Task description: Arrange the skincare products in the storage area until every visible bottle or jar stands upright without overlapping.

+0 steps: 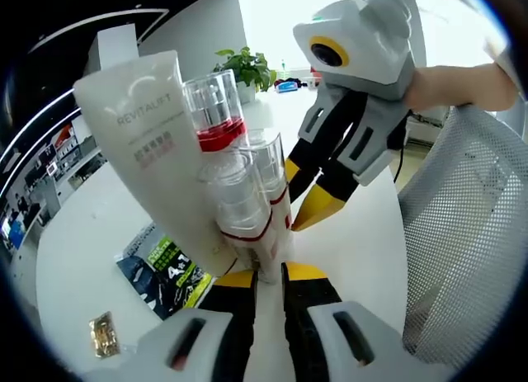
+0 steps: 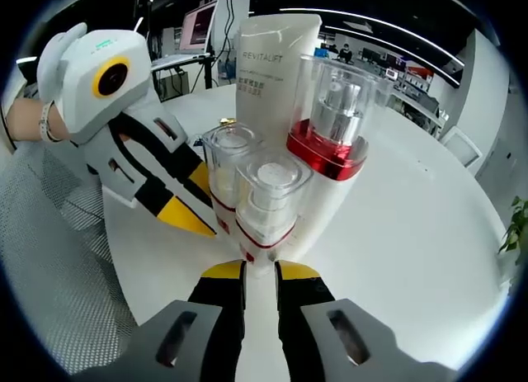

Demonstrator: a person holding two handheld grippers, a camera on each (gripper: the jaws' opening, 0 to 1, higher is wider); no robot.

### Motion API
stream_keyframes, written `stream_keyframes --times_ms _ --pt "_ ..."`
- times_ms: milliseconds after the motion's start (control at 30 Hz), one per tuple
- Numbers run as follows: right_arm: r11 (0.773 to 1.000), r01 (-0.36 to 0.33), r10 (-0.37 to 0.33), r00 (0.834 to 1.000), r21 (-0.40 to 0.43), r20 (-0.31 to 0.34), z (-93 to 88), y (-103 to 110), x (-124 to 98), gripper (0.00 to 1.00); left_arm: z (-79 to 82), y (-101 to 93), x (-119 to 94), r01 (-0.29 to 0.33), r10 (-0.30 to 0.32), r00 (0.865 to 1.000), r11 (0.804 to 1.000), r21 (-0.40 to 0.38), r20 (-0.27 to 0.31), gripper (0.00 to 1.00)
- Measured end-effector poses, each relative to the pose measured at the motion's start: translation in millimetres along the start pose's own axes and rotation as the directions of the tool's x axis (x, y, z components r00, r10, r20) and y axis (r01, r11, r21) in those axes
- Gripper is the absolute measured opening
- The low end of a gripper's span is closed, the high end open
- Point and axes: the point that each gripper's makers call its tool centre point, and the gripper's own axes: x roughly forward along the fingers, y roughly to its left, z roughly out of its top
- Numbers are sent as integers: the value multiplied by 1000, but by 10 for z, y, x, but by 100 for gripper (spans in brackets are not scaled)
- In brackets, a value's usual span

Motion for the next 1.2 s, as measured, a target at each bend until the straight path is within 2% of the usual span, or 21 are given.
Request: stream_keyframes --times_ms 467,767,1033,1200 --pt "1000 17 -17 1000 -4 21 49 0 -128 21 35 60 -108 -14 14 1000 1000 7 4 11" --pt "999 40 -40 998 -5 54 143 12 -207 32 75 151 -309 -46 46 999 999 -1 9 16" --pt "998 49 -51 996 28 77 216 52 -258 47 34 243 -524 -77 77 997 996 -33 -15 28" --pt "998 60 -63 994 32 87 263 49 -304 52 16 280 -634 -86 85 996 995 -57 -22 32"
